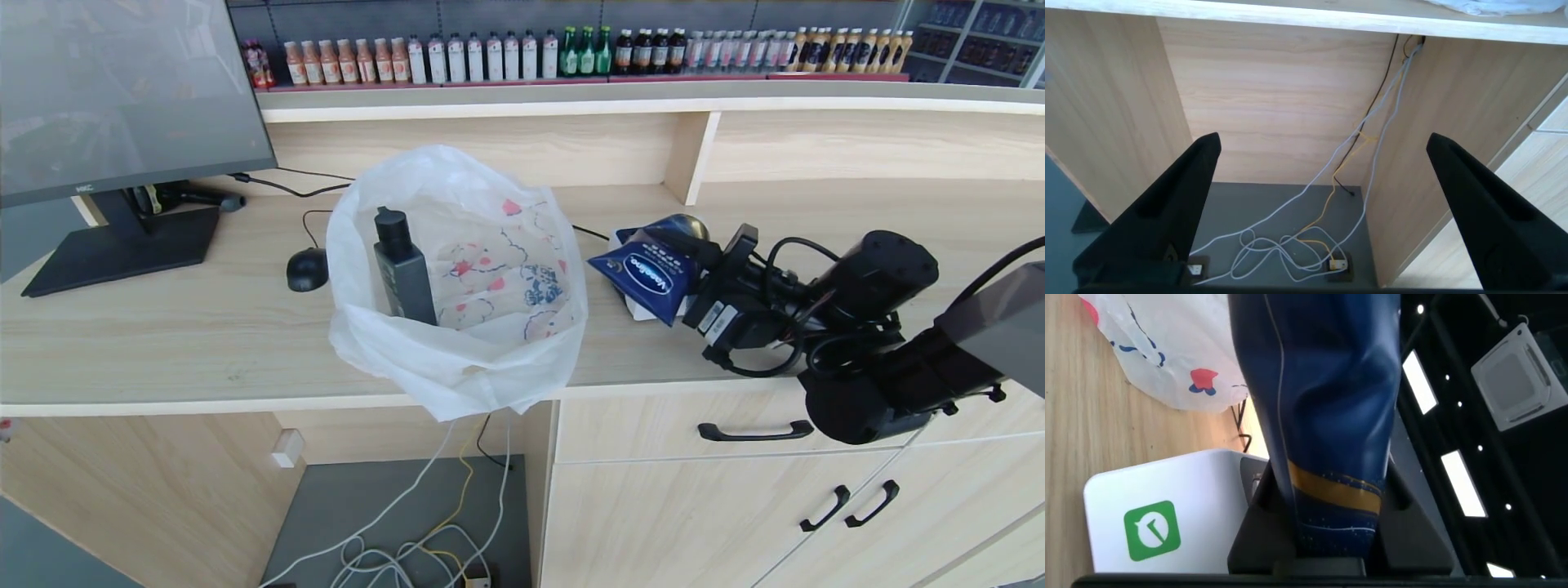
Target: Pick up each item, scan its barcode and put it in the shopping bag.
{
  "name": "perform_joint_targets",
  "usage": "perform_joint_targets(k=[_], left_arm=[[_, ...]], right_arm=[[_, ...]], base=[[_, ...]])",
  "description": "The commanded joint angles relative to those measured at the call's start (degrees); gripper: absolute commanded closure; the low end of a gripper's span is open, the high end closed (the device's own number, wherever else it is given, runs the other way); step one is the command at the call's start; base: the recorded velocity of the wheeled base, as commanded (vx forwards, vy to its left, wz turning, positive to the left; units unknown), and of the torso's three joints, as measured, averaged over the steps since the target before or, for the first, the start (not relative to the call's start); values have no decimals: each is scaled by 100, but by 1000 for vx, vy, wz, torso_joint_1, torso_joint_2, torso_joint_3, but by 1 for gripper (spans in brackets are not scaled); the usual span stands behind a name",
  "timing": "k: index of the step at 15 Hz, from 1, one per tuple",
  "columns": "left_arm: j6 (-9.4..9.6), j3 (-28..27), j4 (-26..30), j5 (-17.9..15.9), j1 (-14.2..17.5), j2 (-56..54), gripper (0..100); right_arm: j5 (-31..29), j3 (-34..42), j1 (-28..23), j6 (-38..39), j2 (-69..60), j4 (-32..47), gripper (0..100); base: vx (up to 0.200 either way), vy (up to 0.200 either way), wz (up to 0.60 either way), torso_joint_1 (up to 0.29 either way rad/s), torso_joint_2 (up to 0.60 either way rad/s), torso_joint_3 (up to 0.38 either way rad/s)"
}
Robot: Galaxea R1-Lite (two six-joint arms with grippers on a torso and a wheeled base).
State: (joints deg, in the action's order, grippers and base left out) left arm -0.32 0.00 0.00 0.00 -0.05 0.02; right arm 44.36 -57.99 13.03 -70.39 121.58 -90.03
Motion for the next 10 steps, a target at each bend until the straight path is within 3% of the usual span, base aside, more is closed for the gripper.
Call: perform_joint_targets(k=[1,10], left_arm=[[-3,0,0,0,-4,-2,0],[-3,0,0,0,5,-2,0]], right_arm=[[2,-46,-11,-10,85,3,100],[2,-63,-11,25,94,3,100]], base=[[0,0,0,0,0,0],[0,0,0,0,0,0]])
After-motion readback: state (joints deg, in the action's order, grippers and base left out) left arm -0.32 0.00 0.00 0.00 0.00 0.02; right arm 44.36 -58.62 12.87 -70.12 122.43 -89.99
